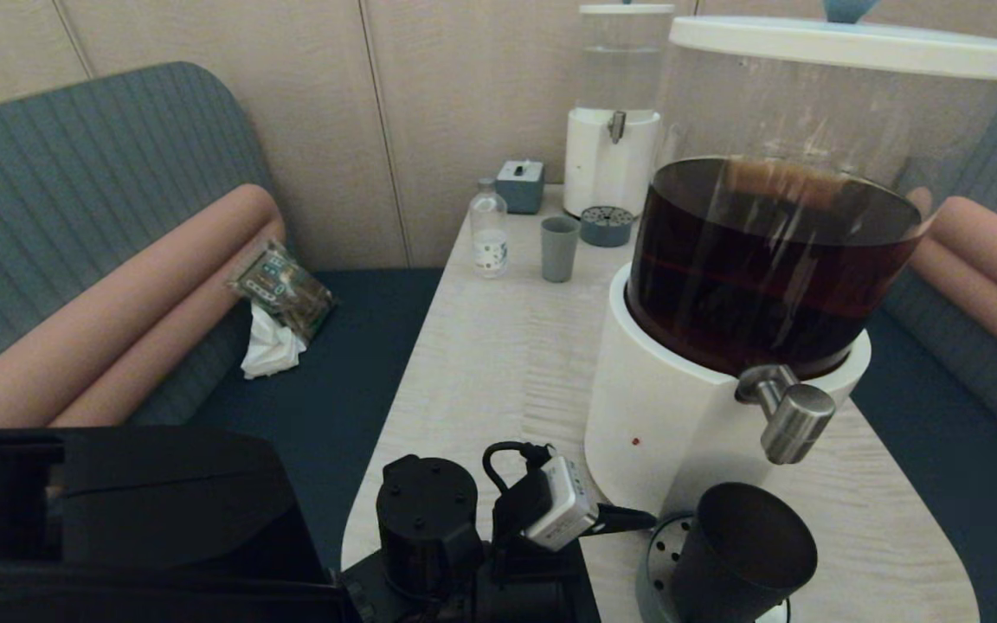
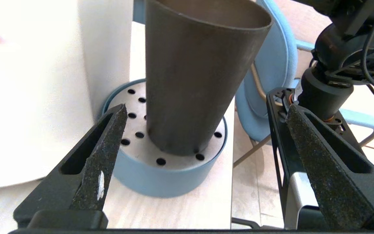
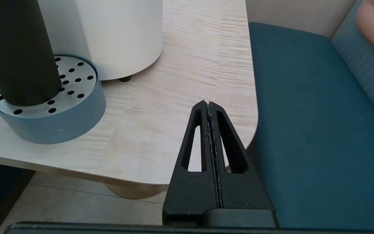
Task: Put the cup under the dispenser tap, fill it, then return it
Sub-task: Place it under the water dispenser, then turn on the faucet
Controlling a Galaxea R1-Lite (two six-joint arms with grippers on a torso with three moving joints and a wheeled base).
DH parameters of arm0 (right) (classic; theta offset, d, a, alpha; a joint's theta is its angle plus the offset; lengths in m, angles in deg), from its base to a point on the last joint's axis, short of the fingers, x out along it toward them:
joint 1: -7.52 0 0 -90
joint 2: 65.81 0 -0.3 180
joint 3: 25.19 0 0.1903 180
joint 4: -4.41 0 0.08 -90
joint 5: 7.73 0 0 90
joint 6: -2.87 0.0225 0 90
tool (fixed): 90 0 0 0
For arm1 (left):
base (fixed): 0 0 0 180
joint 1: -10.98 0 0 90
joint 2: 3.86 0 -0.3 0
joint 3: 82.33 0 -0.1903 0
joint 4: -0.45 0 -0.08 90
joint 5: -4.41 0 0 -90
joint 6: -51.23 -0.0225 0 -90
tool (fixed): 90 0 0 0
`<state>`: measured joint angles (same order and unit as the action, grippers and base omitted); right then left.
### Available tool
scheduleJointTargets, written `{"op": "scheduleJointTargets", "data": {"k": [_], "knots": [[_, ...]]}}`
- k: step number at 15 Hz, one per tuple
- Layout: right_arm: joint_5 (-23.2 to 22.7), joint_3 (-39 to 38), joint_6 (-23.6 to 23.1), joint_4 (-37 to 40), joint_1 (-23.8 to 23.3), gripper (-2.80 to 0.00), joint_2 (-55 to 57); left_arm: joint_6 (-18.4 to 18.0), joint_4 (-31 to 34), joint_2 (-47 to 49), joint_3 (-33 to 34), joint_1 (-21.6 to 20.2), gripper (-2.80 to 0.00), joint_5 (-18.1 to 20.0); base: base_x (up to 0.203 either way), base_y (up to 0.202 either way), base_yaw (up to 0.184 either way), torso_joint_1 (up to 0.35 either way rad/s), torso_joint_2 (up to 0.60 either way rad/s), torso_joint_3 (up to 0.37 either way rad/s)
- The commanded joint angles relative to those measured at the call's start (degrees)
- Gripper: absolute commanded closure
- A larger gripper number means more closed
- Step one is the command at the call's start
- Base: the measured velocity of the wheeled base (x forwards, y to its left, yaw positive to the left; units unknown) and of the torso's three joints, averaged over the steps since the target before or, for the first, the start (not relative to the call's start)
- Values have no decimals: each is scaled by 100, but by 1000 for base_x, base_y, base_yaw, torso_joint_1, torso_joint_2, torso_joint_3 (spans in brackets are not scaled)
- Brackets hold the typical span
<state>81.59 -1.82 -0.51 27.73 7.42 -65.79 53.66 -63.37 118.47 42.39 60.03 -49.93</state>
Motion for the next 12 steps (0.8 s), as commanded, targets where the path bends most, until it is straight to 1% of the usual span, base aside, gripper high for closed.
{"op": "scheduleJointTargets", "data": {"k": [1,5,7,12], "knots": [[-2,-54,-4,-4,1,0,-20,3,-48,-105,92,-45,-280,19,0,0,0,0,0,0],[-2,-53,-4,-4,1,0,-20,1,-48,-515,415,-164,-280,16,0,0,0,0,0,0],[-2,-53,-4,-4,1,0,-20,1,-48,-845,656,-286,-280,7,0,0,0,0,0,0],[-2,-53,-4,-4,1,0,-20,60,-48,-1895,1228,-1026,-280,-8,0,0,0,0,0,0]]}}
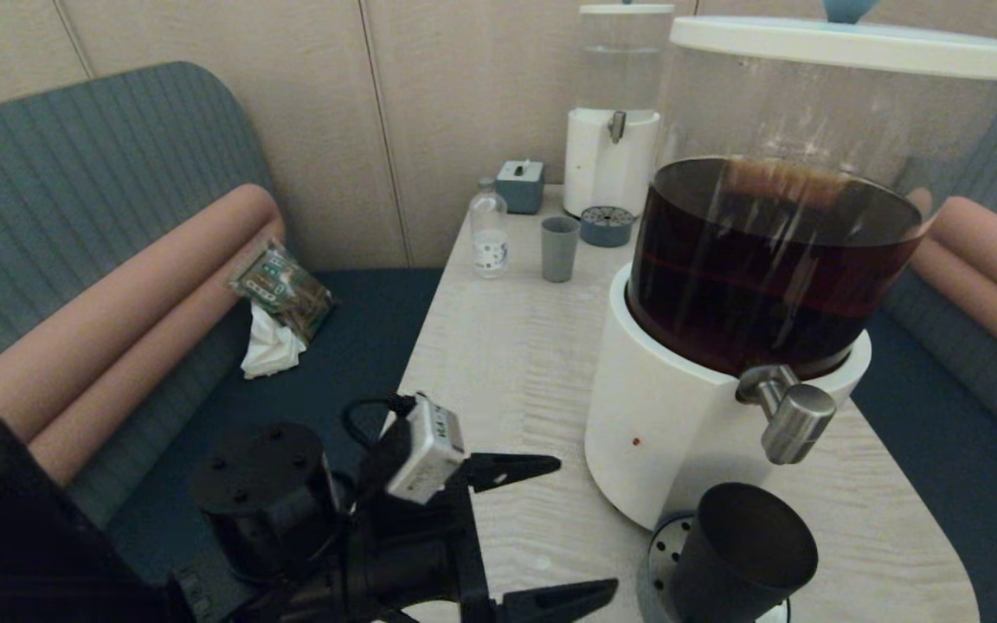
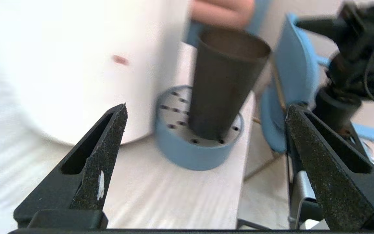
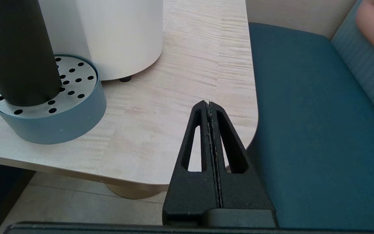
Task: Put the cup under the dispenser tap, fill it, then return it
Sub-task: Turn on the faucet
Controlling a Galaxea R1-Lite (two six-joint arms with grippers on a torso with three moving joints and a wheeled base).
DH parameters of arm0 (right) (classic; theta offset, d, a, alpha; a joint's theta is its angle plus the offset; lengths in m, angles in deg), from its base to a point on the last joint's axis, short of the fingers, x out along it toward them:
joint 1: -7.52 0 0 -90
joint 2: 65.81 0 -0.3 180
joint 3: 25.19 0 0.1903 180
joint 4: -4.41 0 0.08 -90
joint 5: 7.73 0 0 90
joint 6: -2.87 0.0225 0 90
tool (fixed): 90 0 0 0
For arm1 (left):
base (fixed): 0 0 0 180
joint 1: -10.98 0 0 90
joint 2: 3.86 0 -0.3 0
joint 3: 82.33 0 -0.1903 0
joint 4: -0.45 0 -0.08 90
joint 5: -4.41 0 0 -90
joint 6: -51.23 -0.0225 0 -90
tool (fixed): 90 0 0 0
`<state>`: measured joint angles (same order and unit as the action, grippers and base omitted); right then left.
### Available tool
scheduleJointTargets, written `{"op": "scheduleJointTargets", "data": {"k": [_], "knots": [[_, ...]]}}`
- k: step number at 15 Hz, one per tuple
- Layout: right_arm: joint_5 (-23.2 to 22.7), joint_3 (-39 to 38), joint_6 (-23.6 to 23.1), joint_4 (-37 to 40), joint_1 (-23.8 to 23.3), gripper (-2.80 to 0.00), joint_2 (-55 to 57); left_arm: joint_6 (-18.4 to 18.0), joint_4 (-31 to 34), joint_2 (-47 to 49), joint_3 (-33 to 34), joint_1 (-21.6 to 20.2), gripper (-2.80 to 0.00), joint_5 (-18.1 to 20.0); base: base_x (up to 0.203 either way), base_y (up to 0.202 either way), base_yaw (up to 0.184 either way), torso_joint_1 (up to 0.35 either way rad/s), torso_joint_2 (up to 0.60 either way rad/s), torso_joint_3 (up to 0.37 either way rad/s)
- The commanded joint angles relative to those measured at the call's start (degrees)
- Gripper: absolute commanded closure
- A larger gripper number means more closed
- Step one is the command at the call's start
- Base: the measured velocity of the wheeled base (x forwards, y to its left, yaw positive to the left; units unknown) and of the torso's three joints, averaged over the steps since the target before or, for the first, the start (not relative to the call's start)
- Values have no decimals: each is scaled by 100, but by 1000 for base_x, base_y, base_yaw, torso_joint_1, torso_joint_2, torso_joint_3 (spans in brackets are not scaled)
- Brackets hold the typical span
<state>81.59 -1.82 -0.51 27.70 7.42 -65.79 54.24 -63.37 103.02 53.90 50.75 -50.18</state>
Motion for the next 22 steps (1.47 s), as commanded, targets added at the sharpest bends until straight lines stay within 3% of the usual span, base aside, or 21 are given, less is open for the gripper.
{"op": "scheduleJointTargets", "data": {"k": [1,7,10,11,14,18,22], "knots": [[-2,-53,-4,-1,1,0,-20,30,-48,-591,181,-347,-280,18,0,0,0,0,0,0],[-2,-53,-4,-1,-7,0,-20,181,-48,-1921,762,-1888,-280,11,0,0,0,0,0,0],[-2,-53,-4,-1,1,0,-29,360,-48,-2397,874,-2127,-280,-44,0,0,0,0,0,0],[-2,-53,-4,-1,1,0,-23,380,-48,-2471,893,-2134,0,-208,0,0,0,0,0,0],[-2,-53,-4,-1,1,0,-20,705,-48,-2761,872,-2139,0,-389,0,0,0,0,0,0],[-2,-53,-4,-1,1,0,-20,963,-48,-3197,489,-2199,0,-1552,0,0,0,0,0,0],[-2,-53,-4,-1,-2,0,-20,1208,-48,-3751,433,-2727,0,-2159,0,0,0,0,0,0]]}}
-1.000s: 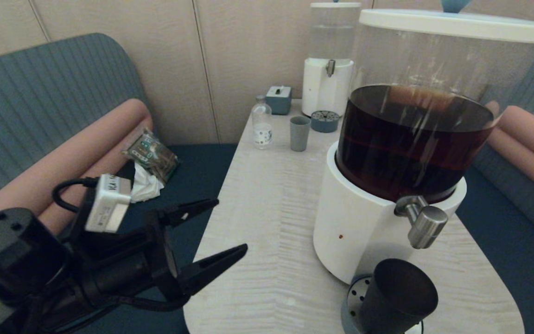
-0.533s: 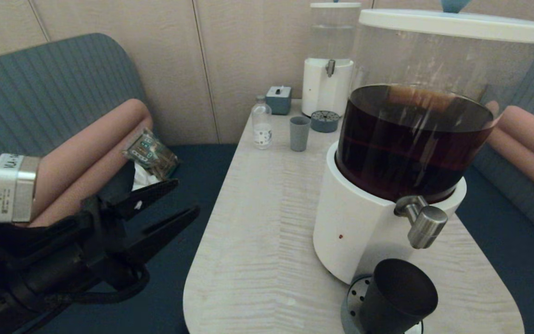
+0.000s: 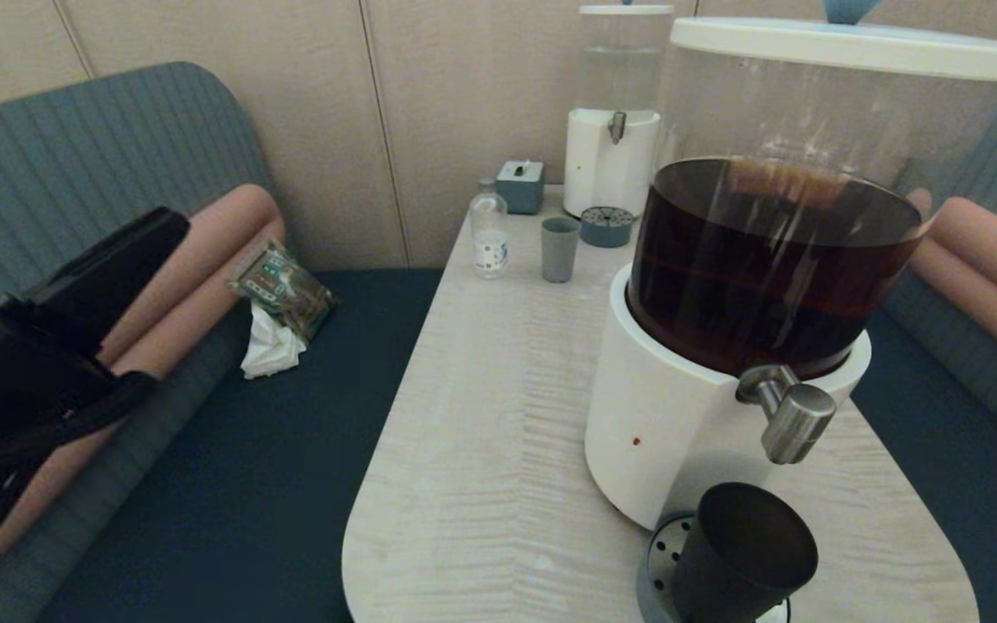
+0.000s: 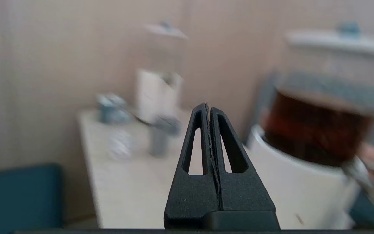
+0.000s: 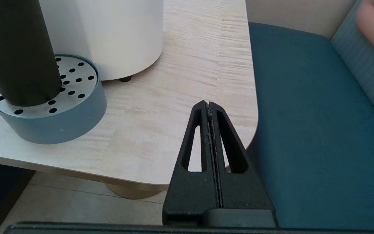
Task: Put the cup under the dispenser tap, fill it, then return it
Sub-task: Turn on the faucet
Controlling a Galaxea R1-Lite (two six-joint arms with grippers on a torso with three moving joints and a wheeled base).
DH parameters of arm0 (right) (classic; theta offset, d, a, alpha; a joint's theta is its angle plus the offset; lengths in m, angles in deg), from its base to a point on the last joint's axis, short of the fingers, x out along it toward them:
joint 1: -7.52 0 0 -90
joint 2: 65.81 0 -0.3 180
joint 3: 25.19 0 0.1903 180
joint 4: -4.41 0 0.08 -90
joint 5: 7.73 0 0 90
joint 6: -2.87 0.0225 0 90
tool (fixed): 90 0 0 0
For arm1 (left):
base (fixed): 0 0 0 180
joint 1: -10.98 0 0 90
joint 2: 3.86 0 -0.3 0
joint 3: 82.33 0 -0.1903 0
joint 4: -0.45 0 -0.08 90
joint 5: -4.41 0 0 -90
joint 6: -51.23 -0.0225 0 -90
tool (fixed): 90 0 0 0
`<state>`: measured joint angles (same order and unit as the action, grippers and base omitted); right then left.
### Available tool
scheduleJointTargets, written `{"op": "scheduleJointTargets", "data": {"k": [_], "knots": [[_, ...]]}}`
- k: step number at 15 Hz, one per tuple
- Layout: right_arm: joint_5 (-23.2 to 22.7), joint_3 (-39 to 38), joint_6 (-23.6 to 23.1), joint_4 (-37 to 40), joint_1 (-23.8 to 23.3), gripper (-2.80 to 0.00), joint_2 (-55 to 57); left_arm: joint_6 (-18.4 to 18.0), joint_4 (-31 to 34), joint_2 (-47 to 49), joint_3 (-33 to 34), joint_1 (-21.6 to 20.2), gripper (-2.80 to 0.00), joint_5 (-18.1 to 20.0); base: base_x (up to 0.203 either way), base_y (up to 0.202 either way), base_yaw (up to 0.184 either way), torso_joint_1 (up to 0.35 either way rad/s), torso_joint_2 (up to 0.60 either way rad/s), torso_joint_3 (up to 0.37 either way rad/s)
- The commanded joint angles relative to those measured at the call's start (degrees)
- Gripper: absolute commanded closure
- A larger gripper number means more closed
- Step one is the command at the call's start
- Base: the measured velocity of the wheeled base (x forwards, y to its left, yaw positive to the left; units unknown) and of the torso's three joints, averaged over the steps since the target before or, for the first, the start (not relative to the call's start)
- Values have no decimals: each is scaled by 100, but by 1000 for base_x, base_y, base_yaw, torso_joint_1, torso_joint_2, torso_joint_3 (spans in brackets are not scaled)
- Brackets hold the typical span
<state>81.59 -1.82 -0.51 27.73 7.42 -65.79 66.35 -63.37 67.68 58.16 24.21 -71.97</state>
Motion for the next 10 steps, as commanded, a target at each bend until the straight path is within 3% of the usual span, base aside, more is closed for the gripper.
{"op": "scheduleJointTargets", "data": {"k": [1,5,10], "knots": [[-2,-60,-4,-4,1,0,-20,63,-47,-407,45,-146,0,-158,0,0,0,0,0,0],[-2,-53,-4,-4,1,0,-22,262,-47,-1194,313,-326,0,-766,0,0,0,0,0,0],[-2,-53,-4,-4,1,0,-20,311,215,-2769,915,-577,0,-1027,0,0,0,0,0,0]]}}
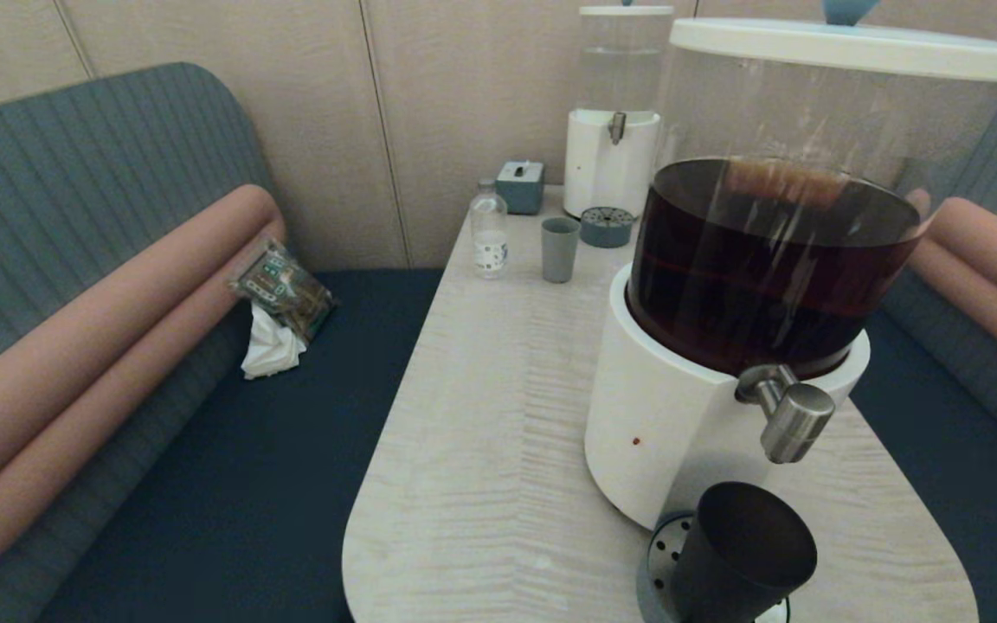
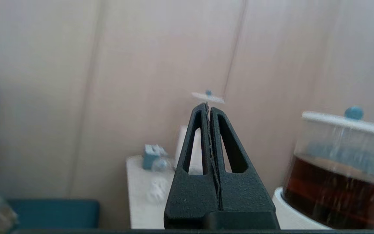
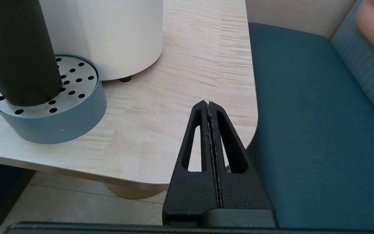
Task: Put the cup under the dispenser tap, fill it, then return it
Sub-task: Turn on the faucet
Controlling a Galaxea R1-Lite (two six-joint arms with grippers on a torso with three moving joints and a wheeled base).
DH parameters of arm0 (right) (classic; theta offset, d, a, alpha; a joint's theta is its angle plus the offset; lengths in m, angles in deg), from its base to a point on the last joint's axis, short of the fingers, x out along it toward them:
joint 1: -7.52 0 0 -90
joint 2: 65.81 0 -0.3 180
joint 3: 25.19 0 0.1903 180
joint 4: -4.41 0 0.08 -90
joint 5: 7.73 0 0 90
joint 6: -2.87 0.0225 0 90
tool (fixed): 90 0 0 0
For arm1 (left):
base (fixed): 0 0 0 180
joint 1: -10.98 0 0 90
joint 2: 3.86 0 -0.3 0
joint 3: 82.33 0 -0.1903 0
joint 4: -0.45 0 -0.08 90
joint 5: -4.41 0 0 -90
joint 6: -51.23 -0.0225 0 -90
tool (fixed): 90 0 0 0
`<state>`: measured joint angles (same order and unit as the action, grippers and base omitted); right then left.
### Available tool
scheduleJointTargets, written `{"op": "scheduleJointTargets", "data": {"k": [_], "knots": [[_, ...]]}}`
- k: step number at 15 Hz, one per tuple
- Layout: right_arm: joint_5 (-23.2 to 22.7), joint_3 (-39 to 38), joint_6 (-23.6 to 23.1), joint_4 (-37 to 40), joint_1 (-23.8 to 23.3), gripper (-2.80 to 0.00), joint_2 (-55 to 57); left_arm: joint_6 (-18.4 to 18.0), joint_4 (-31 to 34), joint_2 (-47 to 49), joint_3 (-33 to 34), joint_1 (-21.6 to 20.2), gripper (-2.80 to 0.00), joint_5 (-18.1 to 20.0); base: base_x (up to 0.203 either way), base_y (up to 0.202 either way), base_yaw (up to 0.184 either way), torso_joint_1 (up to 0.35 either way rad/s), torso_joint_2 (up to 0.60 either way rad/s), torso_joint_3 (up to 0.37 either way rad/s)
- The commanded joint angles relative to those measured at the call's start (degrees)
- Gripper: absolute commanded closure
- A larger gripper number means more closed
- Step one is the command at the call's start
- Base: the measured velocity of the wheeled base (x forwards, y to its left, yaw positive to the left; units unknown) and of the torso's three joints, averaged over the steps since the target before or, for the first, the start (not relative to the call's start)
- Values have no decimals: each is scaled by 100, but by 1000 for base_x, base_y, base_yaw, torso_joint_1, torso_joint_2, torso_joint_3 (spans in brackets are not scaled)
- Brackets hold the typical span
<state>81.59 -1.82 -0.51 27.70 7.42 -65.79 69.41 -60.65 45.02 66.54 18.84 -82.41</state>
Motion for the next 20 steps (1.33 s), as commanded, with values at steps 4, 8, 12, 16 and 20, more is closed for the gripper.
{"op": "scheduleJointTargets", "data": {"k": [4,8,12,16,20], "knots": [[-2,-53,-4,-1,1,0,-20,99,648,-1928,394,-136,0,-344,0,0,0,0,0,0],[-2,-56,-4,-1,1,0,-26,73,1004,-3004,653,-473,0,-366,0,0,0,0,0,0],[-2,-53,-11,-1,1,0,-20,41,1286,-4008,632,-645,0,51,0,0,0,0,0,0],[-2,-53,-4,-1,1,0,-26,-673,2465,-4888,603,-722,0,548,0,0,0,0,0,0],[-2,-53,-4,-1,1,0,-20,-1272,4092,-4895,771,-725,0,523,0,0,0,0,0,0]]}}
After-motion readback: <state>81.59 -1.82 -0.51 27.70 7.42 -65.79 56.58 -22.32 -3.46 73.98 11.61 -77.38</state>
